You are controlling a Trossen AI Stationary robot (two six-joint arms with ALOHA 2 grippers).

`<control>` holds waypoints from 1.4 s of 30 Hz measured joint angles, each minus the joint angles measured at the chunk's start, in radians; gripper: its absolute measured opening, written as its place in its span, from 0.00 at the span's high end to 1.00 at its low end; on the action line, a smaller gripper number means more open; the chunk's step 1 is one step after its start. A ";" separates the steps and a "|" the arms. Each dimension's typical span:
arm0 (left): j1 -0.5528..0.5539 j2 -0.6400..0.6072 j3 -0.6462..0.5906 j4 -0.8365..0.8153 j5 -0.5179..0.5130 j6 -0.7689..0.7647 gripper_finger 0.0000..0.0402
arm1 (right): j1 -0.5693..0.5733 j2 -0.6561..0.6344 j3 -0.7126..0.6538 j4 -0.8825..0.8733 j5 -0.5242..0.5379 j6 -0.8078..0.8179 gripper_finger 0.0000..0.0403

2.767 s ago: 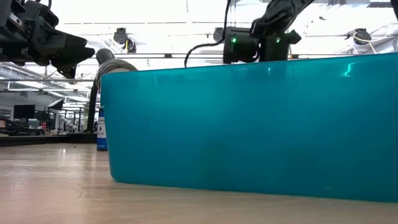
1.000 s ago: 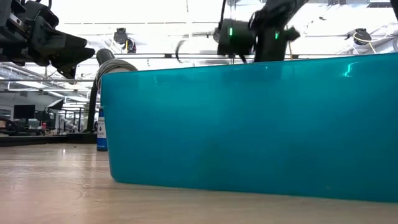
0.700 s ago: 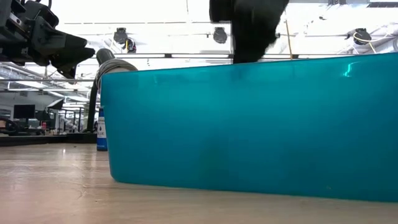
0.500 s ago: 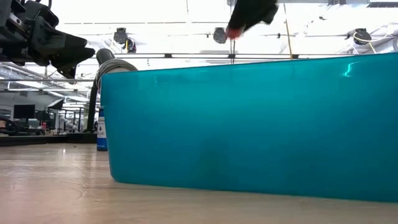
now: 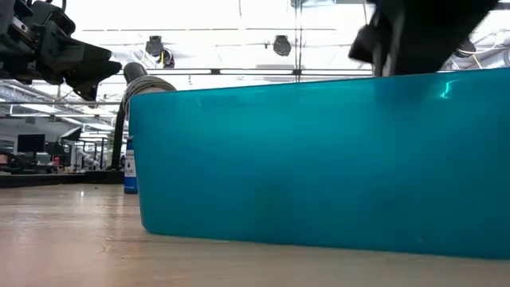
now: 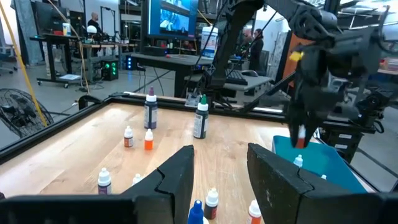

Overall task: Pick & Place food coloring
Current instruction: Put the small yellow coloring bottle into the blue bin

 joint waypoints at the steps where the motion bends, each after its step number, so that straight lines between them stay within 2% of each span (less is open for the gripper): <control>1: 0.000 0.000 0.000 0.001 0.000 0.000 0.62 | -0.004 0.011 0.000 -0.007 -0.019 0.002 0.87; 5: 0.000 0.000 0.000 0.001 0.000 0.000 0.62 | -0.024 0.041 0.000 -0.011 -0.067 0.002 0.87; 20: 0.000 0.000 0.000 0.001 0.000 0.000 0.62 | -0.082 0.065 0.000 -0.032 -0.101 -0.036 0.87; 30: 0.000 0.000 0.000 0.001 0.000 0.000 0.62 | -0.089 0.145 0.003 -0.053 -0.192 -0.074 0.87; 42: 0.000 0.000 0.000 0.001 0.000 0.000 0.62 | -0.089 0.141 0.001 -0.038 -0.171 -0.058 0.81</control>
